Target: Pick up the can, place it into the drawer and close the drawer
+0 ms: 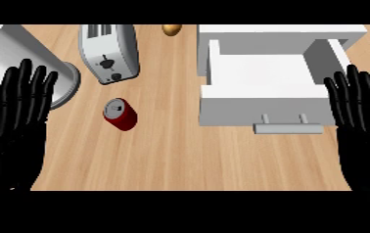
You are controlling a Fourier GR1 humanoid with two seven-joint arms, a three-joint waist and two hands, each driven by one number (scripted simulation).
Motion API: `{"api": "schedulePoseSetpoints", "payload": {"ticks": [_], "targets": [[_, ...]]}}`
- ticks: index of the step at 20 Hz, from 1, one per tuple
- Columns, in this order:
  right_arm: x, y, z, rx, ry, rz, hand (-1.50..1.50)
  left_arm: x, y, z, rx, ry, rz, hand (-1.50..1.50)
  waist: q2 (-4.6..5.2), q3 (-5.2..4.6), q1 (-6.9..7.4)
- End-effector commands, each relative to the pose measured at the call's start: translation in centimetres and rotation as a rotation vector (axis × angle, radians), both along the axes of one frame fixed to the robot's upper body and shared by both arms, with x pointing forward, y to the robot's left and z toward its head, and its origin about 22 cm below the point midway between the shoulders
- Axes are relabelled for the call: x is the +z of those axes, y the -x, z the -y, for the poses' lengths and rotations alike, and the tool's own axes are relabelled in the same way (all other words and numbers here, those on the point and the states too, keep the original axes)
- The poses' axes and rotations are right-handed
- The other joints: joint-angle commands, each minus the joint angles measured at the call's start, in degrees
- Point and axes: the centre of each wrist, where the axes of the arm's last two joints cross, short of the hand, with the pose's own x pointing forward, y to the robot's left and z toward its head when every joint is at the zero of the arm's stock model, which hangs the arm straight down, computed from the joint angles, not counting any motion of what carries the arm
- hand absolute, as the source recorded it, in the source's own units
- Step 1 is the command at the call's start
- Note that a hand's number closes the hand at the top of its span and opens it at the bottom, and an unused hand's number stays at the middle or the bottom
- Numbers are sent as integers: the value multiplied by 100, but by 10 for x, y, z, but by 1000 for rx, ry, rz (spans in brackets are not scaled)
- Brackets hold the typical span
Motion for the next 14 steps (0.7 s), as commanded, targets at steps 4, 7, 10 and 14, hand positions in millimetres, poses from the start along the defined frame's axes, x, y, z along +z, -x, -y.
{"api": "schedulePoseSetpoints", "payload": {"ticks": [4, 7, 10, 14], "targets": [[8, -12, 1, 8, -34, 31, -150, -11, 18, 3, 108, 4, -24, -150, 9, -34, 25], [-23, -7, 18, -124, -60, -187, -150, -44, 11, -12, 317, 131, -336, -150, 77, -29, 35], [-13, -7, 10, -128, -65, -228, -150, -26, 8, -3, 356, 141, -383, -150, 19, -30, -3], [0, -14, 12, -137, -61, -216, -150, -22, 8, -30, 365, 157, -405, -150, 16, -37, 24]]}}
